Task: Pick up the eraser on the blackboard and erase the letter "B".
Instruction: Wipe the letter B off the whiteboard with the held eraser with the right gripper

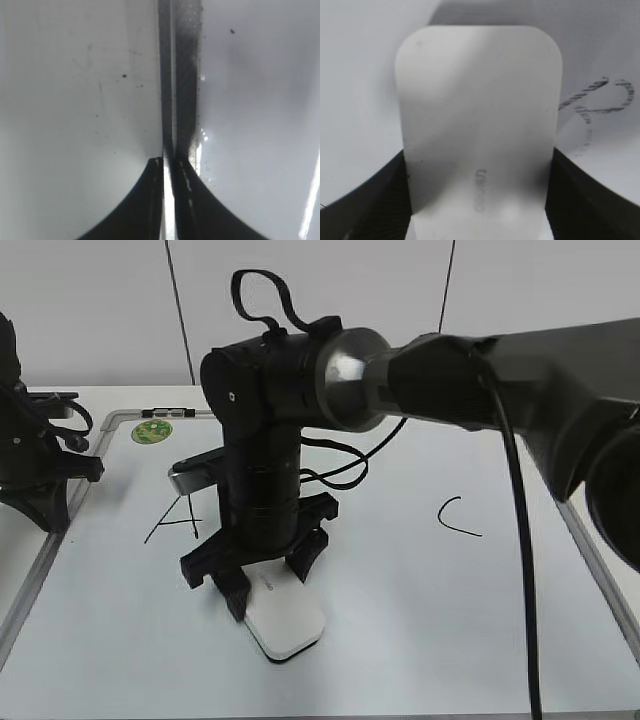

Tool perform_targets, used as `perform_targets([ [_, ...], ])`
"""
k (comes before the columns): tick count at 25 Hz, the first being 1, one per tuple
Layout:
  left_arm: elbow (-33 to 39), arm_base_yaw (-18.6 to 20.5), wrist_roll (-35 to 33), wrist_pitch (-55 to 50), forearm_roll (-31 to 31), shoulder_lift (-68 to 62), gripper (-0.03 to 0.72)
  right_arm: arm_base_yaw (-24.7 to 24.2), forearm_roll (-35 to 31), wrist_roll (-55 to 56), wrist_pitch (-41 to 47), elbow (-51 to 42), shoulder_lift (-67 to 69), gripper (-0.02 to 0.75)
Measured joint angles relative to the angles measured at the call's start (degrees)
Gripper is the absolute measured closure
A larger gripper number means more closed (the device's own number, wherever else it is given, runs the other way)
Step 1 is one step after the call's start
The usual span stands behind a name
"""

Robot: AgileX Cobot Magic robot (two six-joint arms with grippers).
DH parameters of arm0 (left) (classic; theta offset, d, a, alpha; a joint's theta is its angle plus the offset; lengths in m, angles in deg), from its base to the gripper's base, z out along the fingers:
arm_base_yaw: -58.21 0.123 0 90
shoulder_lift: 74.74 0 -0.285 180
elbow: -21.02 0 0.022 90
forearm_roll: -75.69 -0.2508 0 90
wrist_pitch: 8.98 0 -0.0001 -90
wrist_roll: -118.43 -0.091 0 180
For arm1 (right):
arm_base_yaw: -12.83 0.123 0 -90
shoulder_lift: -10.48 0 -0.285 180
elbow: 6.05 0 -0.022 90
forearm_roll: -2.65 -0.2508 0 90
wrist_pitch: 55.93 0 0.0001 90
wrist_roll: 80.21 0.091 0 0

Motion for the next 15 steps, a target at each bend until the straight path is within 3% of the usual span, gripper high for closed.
perform_targets([
  [15, -0.04, 0.0, 0.0, 0.0, -0.48, 0.0, 0.652, 0.43, 8.74, 3.27, 0.0, 0.0, 0.13, 0.214],
])
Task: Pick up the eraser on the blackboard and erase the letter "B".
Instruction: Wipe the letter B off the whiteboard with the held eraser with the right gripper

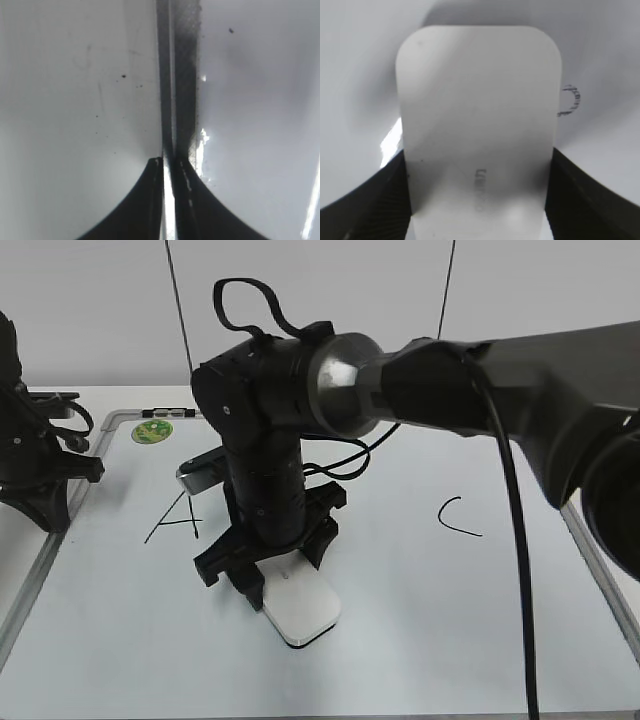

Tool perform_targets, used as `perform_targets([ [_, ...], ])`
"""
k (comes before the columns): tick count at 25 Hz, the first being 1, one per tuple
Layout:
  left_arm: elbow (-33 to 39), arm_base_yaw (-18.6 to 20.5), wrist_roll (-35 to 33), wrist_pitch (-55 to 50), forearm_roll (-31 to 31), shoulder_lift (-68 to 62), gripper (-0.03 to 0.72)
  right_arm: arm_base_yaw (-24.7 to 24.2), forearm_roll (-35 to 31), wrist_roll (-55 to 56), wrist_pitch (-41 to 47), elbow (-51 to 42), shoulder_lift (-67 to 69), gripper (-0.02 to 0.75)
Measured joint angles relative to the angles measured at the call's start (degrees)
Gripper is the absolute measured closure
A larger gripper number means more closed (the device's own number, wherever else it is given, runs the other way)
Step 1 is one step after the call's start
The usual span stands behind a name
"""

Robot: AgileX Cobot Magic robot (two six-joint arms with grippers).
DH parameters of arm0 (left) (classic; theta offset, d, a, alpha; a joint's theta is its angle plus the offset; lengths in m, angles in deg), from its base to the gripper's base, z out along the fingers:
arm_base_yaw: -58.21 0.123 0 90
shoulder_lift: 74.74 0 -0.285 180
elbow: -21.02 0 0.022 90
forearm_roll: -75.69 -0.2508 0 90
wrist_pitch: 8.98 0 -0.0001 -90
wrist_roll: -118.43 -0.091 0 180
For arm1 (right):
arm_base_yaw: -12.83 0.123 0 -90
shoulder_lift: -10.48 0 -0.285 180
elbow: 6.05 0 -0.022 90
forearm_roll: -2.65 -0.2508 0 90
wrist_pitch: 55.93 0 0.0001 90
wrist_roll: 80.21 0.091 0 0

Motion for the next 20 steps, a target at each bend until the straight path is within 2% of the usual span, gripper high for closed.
perform_targets([
  [6, 0.0, 0.0, 0.0, -0.11, -0.48, 0.0, 0.652, -2.34, 0.75, 0.18, 0.0, 0.0, 0.0, 0.214],
  [16, 0.0, 0.0, 0.0, -0.22, -1.18, 0.0, 0.649, -10.91, 1.34, 0.31, 0.0, 0.12, 0.0, 0.214],
  [20, 0.0, 0.0, 0.0, -0.22, -1.18, 0.0, 0.649, -12.05, 1.32, 0.4, 0.0, 0.12, 0.0, 0.215],
])
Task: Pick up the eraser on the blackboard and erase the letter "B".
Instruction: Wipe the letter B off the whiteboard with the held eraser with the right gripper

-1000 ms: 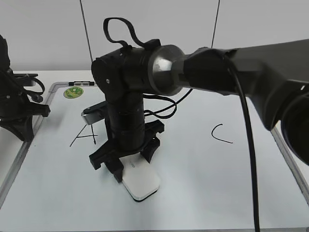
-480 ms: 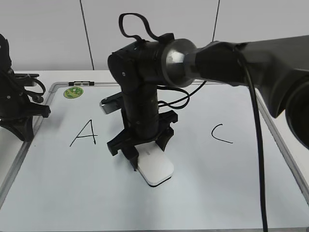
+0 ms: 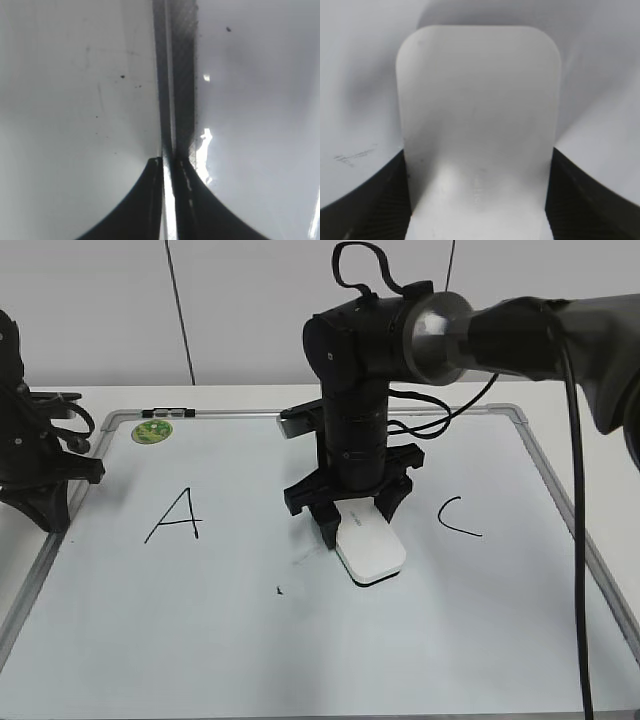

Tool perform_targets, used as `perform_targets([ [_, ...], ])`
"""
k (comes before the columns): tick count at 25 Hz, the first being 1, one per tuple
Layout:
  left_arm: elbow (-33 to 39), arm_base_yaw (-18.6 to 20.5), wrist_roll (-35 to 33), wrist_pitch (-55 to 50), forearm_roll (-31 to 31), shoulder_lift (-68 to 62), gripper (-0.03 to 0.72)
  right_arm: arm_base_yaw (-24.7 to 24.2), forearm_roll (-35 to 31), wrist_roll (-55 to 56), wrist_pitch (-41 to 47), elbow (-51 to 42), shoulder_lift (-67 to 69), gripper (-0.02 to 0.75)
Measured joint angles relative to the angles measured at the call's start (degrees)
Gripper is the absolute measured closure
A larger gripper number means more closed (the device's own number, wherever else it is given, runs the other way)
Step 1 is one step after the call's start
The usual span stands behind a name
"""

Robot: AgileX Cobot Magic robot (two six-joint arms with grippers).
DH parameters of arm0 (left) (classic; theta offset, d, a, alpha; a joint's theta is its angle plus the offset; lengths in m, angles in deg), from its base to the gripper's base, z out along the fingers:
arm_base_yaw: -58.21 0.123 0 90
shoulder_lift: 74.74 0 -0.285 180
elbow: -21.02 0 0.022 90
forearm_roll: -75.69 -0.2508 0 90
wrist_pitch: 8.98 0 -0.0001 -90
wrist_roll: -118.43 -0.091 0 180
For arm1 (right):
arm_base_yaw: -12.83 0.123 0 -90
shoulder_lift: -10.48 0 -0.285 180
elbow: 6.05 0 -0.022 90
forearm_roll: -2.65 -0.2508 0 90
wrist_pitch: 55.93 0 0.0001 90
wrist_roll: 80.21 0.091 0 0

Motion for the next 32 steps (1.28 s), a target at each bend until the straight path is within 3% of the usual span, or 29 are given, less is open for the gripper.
perform_targets([
  [6, 0.0, 0.0, 0.0, -0.1, 0.0, 0.0, 0.649, 1.32, -0.37, -0.32, 0.0, 0.0, 0.0, 0.216],
  [21, 0.0, 0.0, 0.0, -0.21, -0.43, 0.0, 0.646, 14.45, -6.79, -1.82, 0.0, 0.0, 0.0, 0.216],
  [32, 0.0, 0.0, 0.0, -0.21, -0.43, 0.0, 0.645, 16.11, -7.87, -3.05, 0.0, -0.23, -0.63, 0.216],
])
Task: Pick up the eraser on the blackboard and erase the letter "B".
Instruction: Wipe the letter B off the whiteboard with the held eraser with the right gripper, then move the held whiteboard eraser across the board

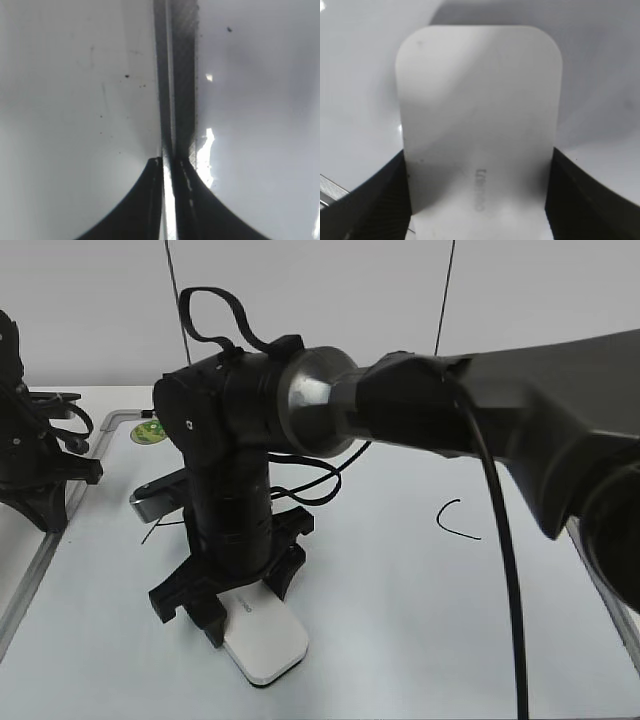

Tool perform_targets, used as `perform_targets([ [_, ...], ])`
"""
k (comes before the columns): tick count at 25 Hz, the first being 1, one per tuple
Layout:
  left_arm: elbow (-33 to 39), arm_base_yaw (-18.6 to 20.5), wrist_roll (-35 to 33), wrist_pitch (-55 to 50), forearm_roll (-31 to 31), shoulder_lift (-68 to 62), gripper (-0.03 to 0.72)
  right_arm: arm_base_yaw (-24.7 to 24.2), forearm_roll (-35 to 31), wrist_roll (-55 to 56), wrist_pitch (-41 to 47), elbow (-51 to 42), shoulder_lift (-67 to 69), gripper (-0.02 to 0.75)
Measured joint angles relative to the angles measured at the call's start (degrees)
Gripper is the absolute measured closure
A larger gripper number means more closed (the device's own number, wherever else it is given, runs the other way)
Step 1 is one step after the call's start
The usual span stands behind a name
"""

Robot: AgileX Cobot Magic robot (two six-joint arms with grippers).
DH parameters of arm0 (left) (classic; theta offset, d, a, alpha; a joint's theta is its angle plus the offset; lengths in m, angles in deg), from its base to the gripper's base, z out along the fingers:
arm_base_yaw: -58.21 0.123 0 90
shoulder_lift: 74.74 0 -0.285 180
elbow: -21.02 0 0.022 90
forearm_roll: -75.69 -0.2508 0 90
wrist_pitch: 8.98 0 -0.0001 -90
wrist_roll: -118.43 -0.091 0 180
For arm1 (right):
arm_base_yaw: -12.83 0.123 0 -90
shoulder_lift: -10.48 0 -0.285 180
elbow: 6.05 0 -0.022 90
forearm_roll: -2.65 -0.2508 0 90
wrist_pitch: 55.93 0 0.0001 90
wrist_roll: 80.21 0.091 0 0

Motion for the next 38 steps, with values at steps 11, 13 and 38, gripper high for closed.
perform_targets([
  [11, 0.0, 0.0, 0.0, 0.0, 0.0, 0.0, 0.644, -17.07, 7.38, 2.13, 0.0, -0.49, -8.21, 0.216],
  [13, 0.0, 0.0, -0.1, 0.0, -0.09, 0.0, 0.644, -20.82, 7.97, 2.26, 0.0, -1.76, -9.49, 0.216],
  [38, 0.0, 0.0, -0.1, 0.0, -0.09, 0.0, 0.643, -46.22, 2.42, -5.97, 0.0, -10.56, -9.81, 0.216],
])
